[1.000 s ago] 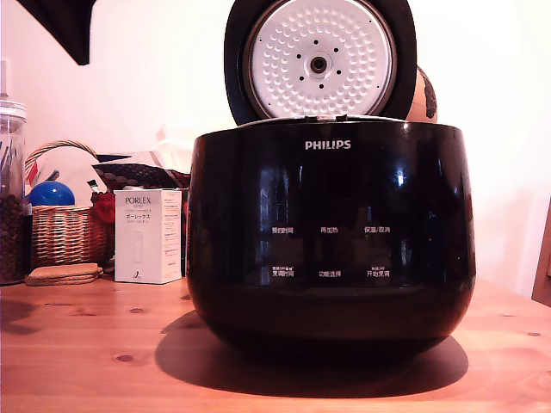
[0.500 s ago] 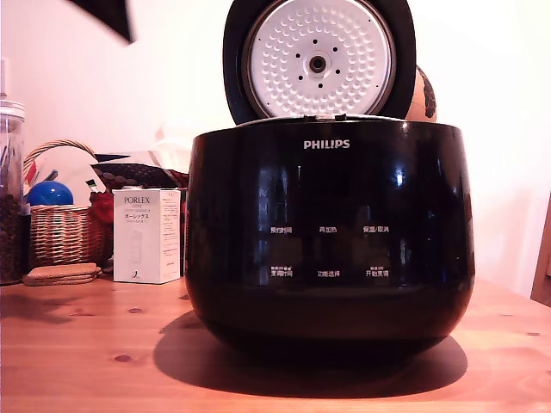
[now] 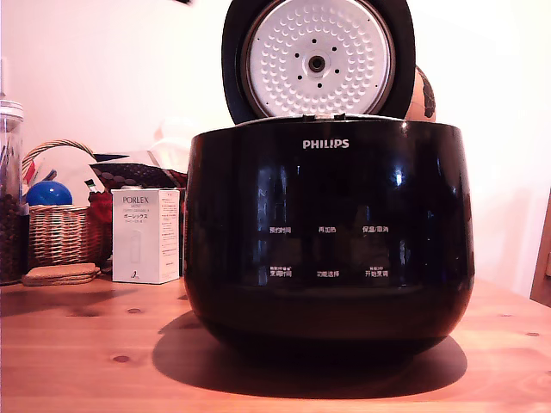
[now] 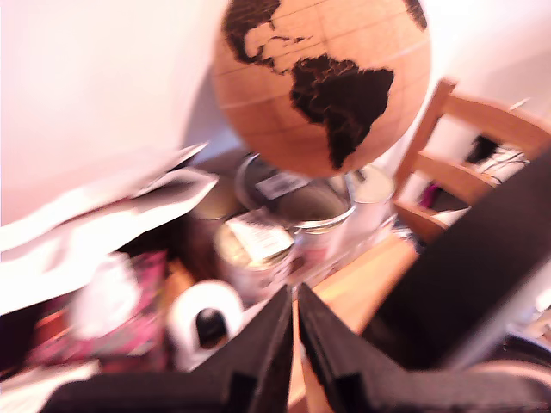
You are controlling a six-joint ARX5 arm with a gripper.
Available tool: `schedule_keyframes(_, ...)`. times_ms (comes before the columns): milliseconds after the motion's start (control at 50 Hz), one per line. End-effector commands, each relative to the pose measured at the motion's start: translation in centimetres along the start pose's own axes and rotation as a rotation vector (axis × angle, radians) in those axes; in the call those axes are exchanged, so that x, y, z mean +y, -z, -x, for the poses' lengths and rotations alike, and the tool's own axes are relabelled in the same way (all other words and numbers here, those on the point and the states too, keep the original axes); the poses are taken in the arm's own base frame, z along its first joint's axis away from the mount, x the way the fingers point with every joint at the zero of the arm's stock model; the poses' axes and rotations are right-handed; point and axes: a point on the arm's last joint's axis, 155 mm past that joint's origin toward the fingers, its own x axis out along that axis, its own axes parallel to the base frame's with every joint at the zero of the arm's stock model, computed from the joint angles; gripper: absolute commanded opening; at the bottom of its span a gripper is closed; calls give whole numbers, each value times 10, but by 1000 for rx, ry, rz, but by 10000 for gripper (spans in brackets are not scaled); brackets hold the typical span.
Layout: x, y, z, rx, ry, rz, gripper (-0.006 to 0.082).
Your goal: Close the rice cooker by pressing the lid down with medium force
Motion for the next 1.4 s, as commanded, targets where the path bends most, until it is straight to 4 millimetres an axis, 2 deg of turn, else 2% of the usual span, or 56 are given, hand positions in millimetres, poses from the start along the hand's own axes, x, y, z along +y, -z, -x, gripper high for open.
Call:
schedule_keyframes(0, 3, 11, -24, 22, 32, 27, -19)
schedule_keyframes(180, -4, 18, -52, 44, 130, 100, -19)
schedule_keyframes(320, -15, 19, -61, 59, 203, 135, -19)
schedule_keyframes(500, -43, 14, -55, 67, 327, 164, -19)
schedule_keyframes(760, -79, 33, -43, 178, 459, 212, -19)
schedule_keyframes(1020, -110, 63, -41, 293, 496, 169, -19)
schedule_keyframes(1180, -117, 81, -49, 344, 428, 68, -19)
schedule_keyframes(1220, -124, 83, -55, 344, 402, 34, -19)
schedule_keyframes(1380, -124, 74, -70, 297, 312, -41, -19)
